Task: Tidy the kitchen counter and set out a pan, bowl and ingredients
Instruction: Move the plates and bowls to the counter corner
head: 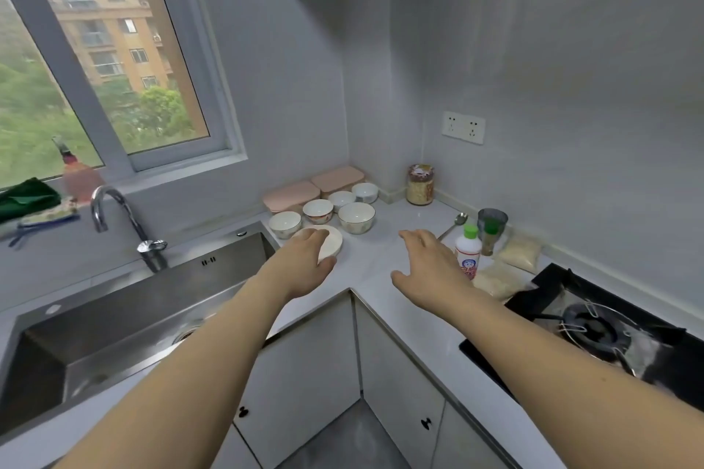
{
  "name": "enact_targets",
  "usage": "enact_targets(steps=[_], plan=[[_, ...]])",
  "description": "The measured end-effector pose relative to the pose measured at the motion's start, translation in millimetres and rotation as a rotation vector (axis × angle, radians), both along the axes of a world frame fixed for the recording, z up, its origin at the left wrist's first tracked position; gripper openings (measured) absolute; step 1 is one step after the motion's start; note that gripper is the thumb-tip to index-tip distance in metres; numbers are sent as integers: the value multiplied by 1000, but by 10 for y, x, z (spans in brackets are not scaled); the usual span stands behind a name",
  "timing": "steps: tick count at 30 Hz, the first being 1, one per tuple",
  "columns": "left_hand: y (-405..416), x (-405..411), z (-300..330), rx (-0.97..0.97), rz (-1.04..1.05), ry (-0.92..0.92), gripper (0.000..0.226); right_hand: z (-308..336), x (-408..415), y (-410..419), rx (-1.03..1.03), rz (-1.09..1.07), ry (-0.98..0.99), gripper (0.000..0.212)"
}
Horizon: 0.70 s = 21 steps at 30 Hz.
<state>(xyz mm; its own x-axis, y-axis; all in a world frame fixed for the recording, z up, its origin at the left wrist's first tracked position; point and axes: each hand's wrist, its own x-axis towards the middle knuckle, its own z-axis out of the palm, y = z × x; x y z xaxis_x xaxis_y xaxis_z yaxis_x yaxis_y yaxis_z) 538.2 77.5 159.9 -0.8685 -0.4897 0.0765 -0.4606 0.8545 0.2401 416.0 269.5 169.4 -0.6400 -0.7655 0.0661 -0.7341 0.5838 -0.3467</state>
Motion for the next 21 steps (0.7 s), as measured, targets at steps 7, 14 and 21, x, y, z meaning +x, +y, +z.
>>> enact_targets(steps=[7, 14, 21], plan=[[-663, -513, -159, 2, 69, -55, 55, -237, -593, -721, -1, 44, -52, 64], [-1263, -1230, -240, 1, 80, -124, 48, -416, -1311, -1333, 13, 63, -146, 65], [-1577, -1776, -146, -19, 64, -123, 55, -298, -1843, -1731, -26, 59, -125, 69]])
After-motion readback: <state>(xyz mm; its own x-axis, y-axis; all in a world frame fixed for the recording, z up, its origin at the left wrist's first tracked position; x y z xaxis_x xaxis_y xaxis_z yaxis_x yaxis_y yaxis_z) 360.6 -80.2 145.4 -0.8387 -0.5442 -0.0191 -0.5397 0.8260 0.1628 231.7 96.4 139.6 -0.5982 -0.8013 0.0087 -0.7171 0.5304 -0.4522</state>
